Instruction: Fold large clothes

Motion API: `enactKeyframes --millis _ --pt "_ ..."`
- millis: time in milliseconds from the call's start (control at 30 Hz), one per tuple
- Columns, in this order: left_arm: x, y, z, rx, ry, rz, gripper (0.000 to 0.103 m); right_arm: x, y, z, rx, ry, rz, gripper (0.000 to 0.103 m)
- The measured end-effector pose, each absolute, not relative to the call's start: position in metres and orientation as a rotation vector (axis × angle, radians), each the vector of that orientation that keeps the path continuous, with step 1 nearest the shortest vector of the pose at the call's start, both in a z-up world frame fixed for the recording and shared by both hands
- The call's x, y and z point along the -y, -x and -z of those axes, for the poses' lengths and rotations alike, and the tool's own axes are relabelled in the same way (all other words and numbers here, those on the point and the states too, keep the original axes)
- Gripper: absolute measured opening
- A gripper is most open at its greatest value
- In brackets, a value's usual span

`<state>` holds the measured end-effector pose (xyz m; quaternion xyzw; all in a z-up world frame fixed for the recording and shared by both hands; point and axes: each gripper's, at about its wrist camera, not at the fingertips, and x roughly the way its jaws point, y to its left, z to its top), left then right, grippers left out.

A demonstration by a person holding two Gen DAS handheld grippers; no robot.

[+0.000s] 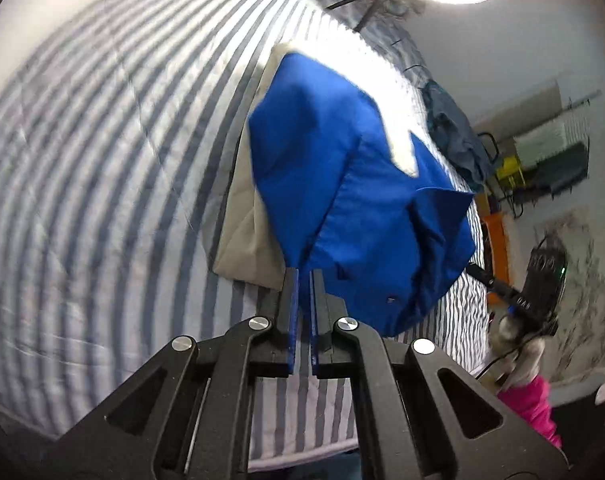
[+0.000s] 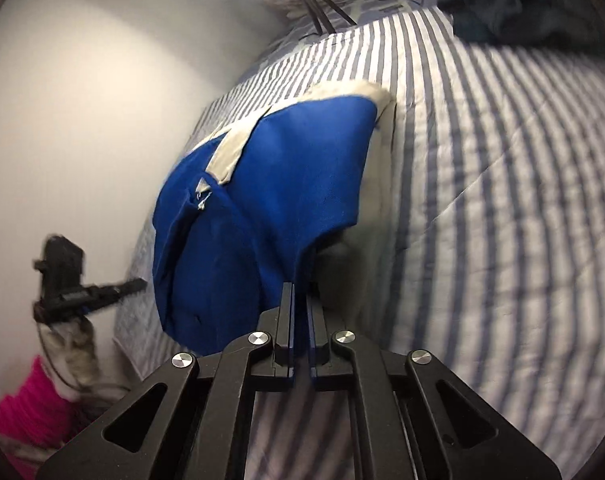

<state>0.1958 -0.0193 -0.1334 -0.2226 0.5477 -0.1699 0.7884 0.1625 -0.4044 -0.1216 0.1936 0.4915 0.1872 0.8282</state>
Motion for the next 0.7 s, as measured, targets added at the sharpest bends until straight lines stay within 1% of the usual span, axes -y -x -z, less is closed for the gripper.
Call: enactKeyframes --millis 67,200,333,400,533,633,700 --pt "0.015 -0.199 0.116 -1.138 0.429 0.368 0.0 0.407 -0.16 0.101 -1.016 -0.34 -0.369 0.008" --pt "0.03 -0.241 0.09 -1.062 0.326 0.376 0.0 0.398 -0.178 0.068 -0.918 -0.25 -0.362 0.008" --pt "0.045 -0.29 0.091 -1.03 0.303 0.393 0.0 0.374 -0.217 0.065 -0.863 -0.182 -0.369 0.008" --pt "0.057 -0.321 0.095 -1.041 0.301 0.42 0.0 0.36 -0.249 0.071 -0.872 -0.153 -0.394 0.008" --pt "0.07 -0.353 0.114 -1.046 0.219 0.391 0.0 0.348 -0.299 0.092 -0.919 -0.138 -0.392 0.008" --pt "0.06 -0.356 0.159 -1.153 0.239 0.374 0.0 0.348 -0.313 0.123 -1.015 -0.145 -0.393 0.008" --pt "0.052 -0.349 0.194 -1.206 0.234 0.382 0.0 0.349 -0.304 0.147 -1.068 -0.136 -0.432 0.007"
